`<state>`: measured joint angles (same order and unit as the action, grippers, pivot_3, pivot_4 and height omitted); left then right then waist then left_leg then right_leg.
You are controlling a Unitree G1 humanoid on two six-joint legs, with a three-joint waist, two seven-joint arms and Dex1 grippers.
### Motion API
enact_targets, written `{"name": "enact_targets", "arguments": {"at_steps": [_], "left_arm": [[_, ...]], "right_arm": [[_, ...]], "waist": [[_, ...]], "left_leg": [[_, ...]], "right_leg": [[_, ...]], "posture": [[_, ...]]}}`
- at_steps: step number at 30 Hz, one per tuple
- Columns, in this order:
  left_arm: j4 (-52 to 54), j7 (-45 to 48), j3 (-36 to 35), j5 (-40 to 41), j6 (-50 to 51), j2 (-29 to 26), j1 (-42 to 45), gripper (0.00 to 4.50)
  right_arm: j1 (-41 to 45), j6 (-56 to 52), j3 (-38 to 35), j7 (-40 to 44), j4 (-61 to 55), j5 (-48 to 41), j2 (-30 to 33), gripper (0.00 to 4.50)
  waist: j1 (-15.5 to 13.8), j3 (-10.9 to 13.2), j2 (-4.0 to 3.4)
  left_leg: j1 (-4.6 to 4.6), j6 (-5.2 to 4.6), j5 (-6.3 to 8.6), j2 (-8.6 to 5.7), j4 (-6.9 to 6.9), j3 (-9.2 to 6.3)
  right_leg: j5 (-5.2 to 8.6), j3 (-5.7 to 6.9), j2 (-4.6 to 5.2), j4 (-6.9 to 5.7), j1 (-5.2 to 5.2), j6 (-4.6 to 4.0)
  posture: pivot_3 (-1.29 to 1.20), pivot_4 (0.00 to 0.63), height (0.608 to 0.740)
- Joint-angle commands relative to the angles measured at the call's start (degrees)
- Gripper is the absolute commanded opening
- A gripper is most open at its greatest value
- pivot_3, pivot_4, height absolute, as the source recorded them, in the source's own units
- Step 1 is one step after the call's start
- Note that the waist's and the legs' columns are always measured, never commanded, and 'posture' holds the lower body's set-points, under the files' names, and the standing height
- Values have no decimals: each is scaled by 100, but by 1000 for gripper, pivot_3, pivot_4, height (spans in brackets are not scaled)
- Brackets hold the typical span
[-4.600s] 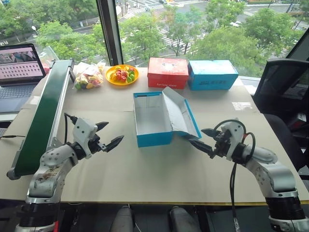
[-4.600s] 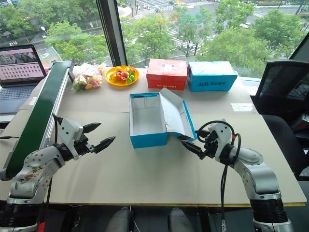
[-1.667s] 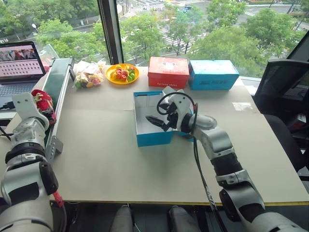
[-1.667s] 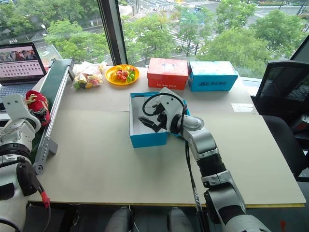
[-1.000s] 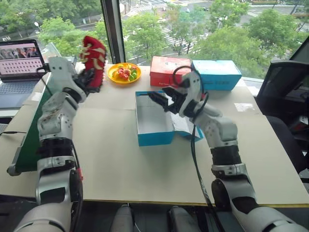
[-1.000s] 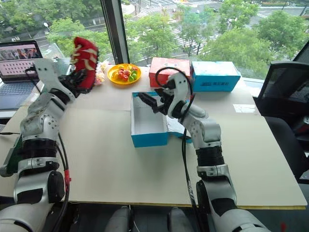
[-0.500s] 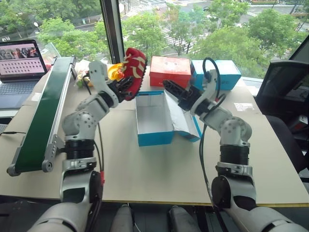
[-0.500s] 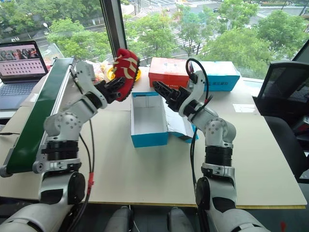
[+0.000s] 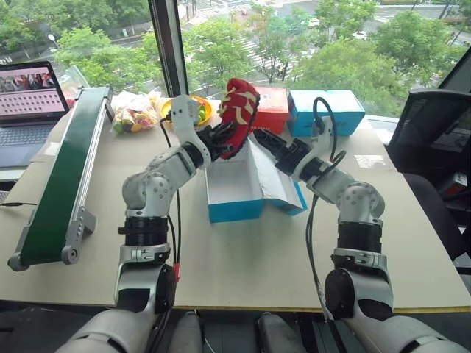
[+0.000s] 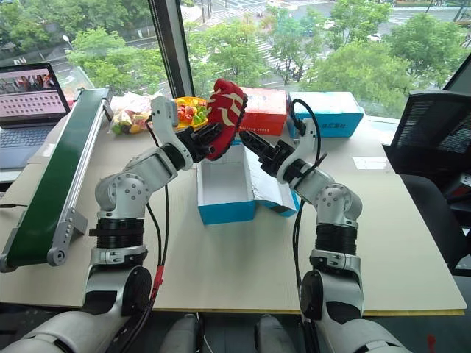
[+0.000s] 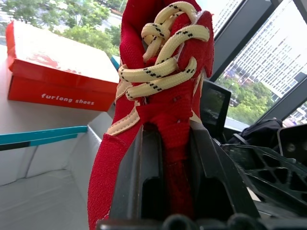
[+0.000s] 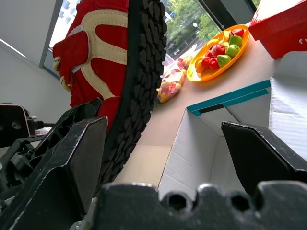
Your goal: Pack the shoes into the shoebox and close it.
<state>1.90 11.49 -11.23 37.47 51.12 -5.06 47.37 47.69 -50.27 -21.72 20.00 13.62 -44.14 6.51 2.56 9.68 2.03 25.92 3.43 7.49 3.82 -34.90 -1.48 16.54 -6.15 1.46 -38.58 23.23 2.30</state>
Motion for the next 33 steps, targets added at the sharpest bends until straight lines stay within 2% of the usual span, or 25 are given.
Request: {"name": "enact_targets", "arguments": {"at_steps": [1, 9, 17, 26, 29, 33], "left_arm": [[364, 40, 129, 225, 80, 145, 78, 444], [337, 26, 143, 197, 74, 186, 30, 444], [277, 82, 139, 99, 19, 57, 7, 444], [401, 64, 190, 255, 50, 177, 134, 444], [446, 40, 172, 275, 81, 175, 129, 405], [488, 23, 164, 271, 113, 153, 110, 405]], "right_arm": [[254, 133, 39, 41, -74, -152, -45, 4500], [320, 62, 33, 53, -163, -259, -119, 4500], [583, -411, -258, 26, -511, -1045, -15, 4500], [520, -303, 99, -43, -591, -958, -248, 4500], [571, -208, 46, -93, -471, -919, -266, 3840], [649, -74, 20, -98, -338, -892, -251, 2581]], "waist": [[-3, 0, 0], [-3, 0, 0], [-7, 3, -6], [-6, 3, -7], [-6, 3, -7], [-8, 3, -7]], "left_leg": [[0, 0, 0, 0, 0, 0], [0, 0, 0, 0, 3, 0], [4, 0, 0, 0, 3, -3], [4, 0, 0, -1, 3, -4], [6, 0, 0, -1, 3, -4], [6, 0, 0, -1, 3, -5]], "right_leg": [[0, 0, 0, 0, 0, 0], [0, 0, 0, 5, 0, 0], [0, 3, -1, 8, 0, 0], [0, 4, 0, 9, 0, 0], [0, 4, 0, 11, 0, 0], [0, 4, 0, 12, 0, 0]], "posture": [[0, 150, 739], [0, 150, 739], [0, 150, 739], [0, 150, 739], [0, 150, 739], [0, 150, 739]]}}
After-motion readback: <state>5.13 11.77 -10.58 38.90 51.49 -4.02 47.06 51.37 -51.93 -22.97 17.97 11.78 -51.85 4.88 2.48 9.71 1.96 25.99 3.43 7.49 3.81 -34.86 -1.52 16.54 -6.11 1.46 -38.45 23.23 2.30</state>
